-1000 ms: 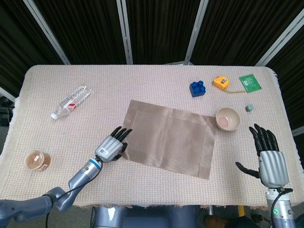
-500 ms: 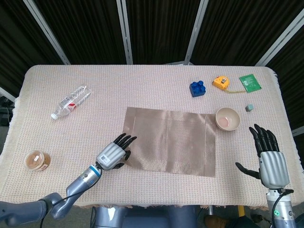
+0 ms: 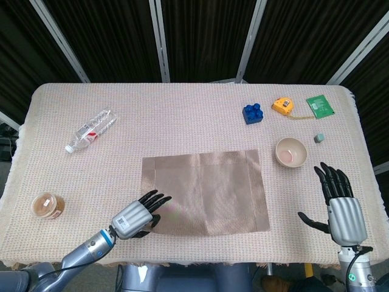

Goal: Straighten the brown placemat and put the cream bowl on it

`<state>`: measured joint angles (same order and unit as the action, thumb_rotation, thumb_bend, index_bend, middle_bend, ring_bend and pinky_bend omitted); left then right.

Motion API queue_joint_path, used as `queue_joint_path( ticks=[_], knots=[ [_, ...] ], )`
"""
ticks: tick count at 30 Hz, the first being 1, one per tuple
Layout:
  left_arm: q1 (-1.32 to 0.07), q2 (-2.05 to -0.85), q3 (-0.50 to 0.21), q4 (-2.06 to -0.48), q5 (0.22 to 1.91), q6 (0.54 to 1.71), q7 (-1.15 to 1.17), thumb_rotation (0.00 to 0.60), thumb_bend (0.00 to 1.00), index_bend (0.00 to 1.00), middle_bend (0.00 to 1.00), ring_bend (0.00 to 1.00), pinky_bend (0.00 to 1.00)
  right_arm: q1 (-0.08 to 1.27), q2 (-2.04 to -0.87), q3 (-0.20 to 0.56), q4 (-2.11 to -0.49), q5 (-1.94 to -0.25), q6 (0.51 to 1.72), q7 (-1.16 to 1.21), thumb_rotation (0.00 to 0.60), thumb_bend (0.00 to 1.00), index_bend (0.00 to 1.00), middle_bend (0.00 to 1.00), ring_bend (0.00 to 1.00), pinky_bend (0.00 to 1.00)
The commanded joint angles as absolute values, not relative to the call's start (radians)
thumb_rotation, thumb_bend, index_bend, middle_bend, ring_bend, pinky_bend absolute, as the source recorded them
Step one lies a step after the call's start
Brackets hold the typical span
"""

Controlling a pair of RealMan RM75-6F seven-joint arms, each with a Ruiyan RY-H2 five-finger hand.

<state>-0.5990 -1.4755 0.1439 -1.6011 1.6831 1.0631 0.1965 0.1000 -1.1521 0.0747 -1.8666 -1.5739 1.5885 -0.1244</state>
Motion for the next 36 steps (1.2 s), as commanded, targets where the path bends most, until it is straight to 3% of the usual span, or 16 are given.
queue_joint_path(
  ticks=[1,17,19,21,23,24,32,36],
  knots=[
    [-0.589,-1.462,0.163,-1.611,1.696,1.067,0.2,0.6,0.46,0.79,0.0,0.0,0.0,0.098,-1.152,0.075,-1.868,-1.578,1.59,-0.124,0.6,0.0,0.0,0.0,0.0,0.0],
    [-0.531,-1.451,0.194,-1.55,1.683,1.091,0.172,0.6,0.43,0.75,0.0,0.0,0.0,0.091,-1.148,0.074,-1.873,-1.594,1.589,-0.124,0.6,0.0,0.0,0.0,0.0,0.0],
    [-0.527,-1.45,0.194,-1.548,1.685,1.093,0.17,0.6,0.33,0.64,0.0,0.0,0.0,0.09,-1.148,0.074,-1.873,-1.595,1.588,-0.125,0.6,0.0,0.0,0.0,0.0,0.0],
    [-0.525,-1.445,0.196,-1.553,1.681,1.087,0.169,0.6,0.16,0.29,0.0,0.0,0.0,0.09,-1.148,0.074,-1.873,-1.596,1.588,-0.126,0.6,0.0,0.0,0.0,0.0,0.0],
    [-0.524,-1.435,0.199,-1.562,1.676,1.08,0.172,0.6,0.07,0.05,0.0,0.0,0.0,0.089,-1.149,0.075,-1.873,-1.596,1.587,-0.126,0.6,0.0,0.0,0.0,0.0,0.0],
    [-0.522,-1.429,0.2,-1.567,1.675,1.081,0.172,0.6,0.04,0.0,0.0,0.0,0.0,0.089,-1.149,0.075,-1.872,-1.596,1.587,-0.126,0.6,0.0,0.0,0.0,0.0,0.0],
    [-0.483,-1.317,0.204,-1.638,1.695,1.186,0.131,0.6,0.02,0.0,0.0,0.0,0.0,0.09,-1.154,0.071,-1.866,-1.591,1.57,-0.134,0.6,0.0,0.0,0.0,0.0,0.0],
    [-0.455,-1.208,0.16,-1.697,1.682,1.302,0.099,0.6,0.02,0.0,0.0,0.0,0.0,0.097,-1.161,0.073,-1.853,-1.567,1.545,-0.141,0.6,0.0,0.0,0.0,0.0,0.0]
  ],
)
